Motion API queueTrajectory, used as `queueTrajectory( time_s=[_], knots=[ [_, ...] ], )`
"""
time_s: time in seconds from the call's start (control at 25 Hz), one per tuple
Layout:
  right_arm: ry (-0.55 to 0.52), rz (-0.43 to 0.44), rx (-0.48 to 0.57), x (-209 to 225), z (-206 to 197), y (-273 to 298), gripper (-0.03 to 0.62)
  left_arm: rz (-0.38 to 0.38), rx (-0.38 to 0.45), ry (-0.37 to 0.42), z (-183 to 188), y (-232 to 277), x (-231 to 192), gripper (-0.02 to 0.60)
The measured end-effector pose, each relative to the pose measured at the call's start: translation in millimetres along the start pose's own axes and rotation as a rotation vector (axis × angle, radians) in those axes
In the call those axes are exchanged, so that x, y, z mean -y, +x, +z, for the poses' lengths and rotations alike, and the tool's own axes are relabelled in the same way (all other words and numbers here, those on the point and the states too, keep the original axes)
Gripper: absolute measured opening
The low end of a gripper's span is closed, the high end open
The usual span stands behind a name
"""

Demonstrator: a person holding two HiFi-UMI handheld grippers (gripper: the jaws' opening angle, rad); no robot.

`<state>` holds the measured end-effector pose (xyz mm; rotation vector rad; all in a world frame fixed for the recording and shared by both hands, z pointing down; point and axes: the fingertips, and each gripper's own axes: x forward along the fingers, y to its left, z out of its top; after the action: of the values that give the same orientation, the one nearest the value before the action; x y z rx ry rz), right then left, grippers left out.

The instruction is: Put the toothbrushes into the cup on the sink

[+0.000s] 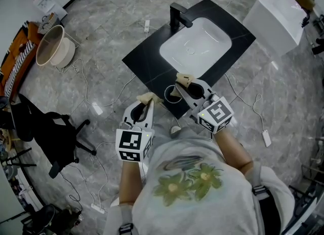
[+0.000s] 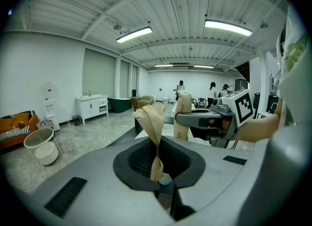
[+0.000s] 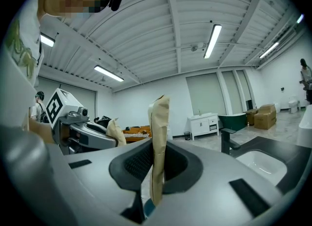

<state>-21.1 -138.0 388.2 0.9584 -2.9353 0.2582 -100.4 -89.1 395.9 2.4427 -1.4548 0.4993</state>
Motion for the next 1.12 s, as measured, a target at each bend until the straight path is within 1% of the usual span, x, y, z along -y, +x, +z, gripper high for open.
queueTrajectory(
  time_s=[0.64, 0.92, 1.12],
  knots=[
    [0.014, 0.011, -0.068, 11, -37, 19, 0.052, 0.01, -0.022, -0.025, -9, 12, -11, 0.035],
    [0.032, 0.019, -0.078, 9, -50, 21, 0.052, 0.012, -0.026, -0.033, -11, 12, -11, 0.035],
    [0.041, 0.021, -0.108, 9, -62, 22, 0.052, 0.018, -0.034, -0.03, -14, 14, -16, 0.035]
  ],
)
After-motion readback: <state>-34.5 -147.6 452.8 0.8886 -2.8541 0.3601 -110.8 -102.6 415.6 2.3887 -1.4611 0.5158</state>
